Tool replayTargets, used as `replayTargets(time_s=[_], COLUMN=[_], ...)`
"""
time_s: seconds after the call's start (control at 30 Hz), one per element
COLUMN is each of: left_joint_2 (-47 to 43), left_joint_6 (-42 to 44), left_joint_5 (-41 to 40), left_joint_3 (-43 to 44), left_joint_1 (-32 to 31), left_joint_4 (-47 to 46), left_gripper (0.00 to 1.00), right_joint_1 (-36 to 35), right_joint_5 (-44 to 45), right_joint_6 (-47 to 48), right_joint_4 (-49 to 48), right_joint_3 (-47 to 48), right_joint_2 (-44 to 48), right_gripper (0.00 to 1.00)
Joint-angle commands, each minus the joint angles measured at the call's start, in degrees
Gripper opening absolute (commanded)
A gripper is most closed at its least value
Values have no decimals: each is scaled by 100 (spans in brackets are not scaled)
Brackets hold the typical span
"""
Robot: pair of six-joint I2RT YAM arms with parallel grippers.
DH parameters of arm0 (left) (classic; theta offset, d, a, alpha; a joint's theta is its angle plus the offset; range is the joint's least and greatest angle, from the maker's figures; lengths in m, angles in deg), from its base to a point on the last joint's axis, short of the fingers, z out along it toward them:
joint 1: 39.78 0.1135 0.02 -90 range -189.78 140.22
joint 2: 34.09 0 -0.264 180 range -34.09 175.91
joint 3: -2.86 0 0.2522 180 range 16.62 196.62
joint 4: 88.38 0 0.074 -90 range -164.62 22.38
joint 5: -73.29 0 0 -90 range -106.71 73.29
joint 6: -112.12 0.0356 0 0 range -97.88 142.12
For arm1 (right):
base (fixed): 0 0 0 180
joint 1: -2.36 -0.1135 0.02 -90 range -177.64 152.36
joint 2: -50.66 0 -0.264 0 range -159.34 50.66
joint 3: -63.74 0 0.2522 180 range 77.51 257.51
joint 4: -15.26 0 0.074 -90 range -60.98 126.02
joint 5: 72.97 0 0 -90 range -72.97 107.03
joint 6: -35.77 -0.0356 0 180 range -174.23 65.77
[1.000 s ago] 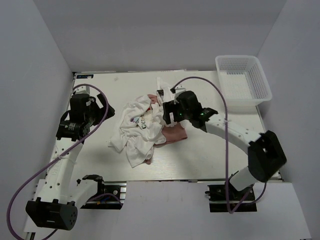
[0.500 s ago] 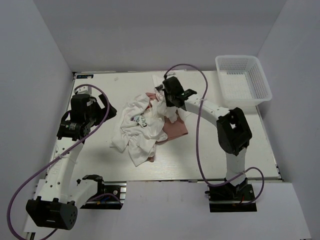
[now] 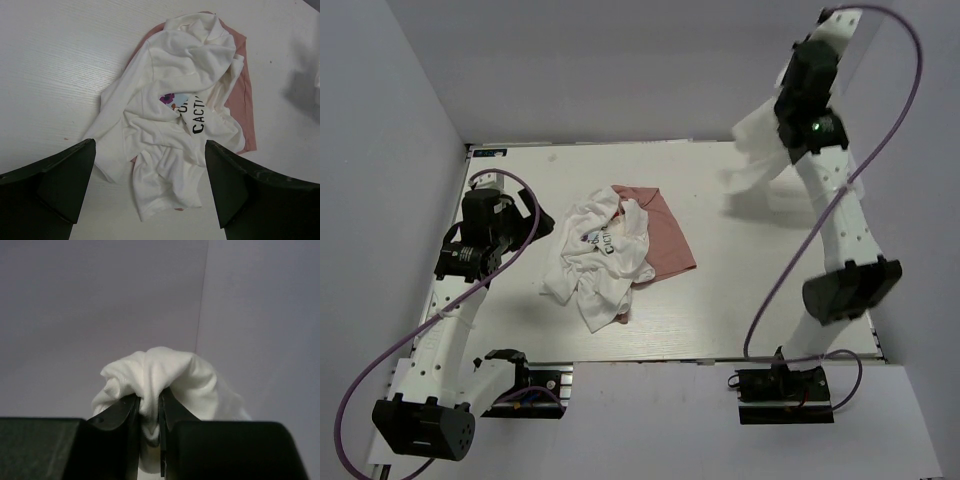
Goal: Fold and stack the t-shirts
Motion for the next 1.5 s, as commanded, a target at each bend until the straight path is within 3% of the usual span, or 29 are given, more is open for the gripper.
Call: replayTargets(time_s=[0.0,0.03,0.07,0.23,0.6,0.7,0.73,0.83,0.87,0.93,1.03,1.1,1.23,1.27,1.47], left_joint_2=[-79,-79,-79,-132,-18,-18,-18,-18,-18,44,44,44,-9,-9,-9], left_joint_6=[39,39,39,39,39,39,39,39,39,39,39,39,-14,-14,-14], left_joint_5=[7,-72,-73,-283,-284,-284,-284,-336,-336,-336,-336,-336,-336,-336,-275], left_joint_3=[-10,-10,-10,-10,-10,-10,-10,-10,-10,-10,52,52,52,52,52], left_joint_1=[35,35,35,35,35,35,35,35,35,35,35,35,35,35,35], left_joint_4=[-57,-57,-57,-57,-4,-4,-4,57,58,110,110,110,110,110,110], left_gripper=[100,100,100,100,100,100,100,100,100,100,100,100,100,100,100], right_joint_1=[533,586,665,1165,2010,2045,2071,2063,2037,1923,1353,678,-317,-789,-2117], right_joint_5=[-35,-158,-133,95,-1917,-2214,-2355,-2690,-2734,-3409,-4331,-4491,-5123,-5099,-4608], right_joint_6=[371,458,563,846,11,-358,-428,-552,-508,-377,18,151,-94,-164,-376], right_joint_4=[107,230,84,-823,-182,-67,11,579,740,935,830,777,206,-30,-50], right_joint_3=[1933,2800,2809,1948,1333,396,-35,-303,-251,-276,-846,-1303,-3048,-3202,-3528], right_joint_2=[-1433,-1777,-1868,-1694,-1957,-1808,-1755,-1816,-1773,-1501,-702,-96,609,627,136], right_gripper=[0,0,0,0,0,0,33,85,90,90,90,90,90,90,90])
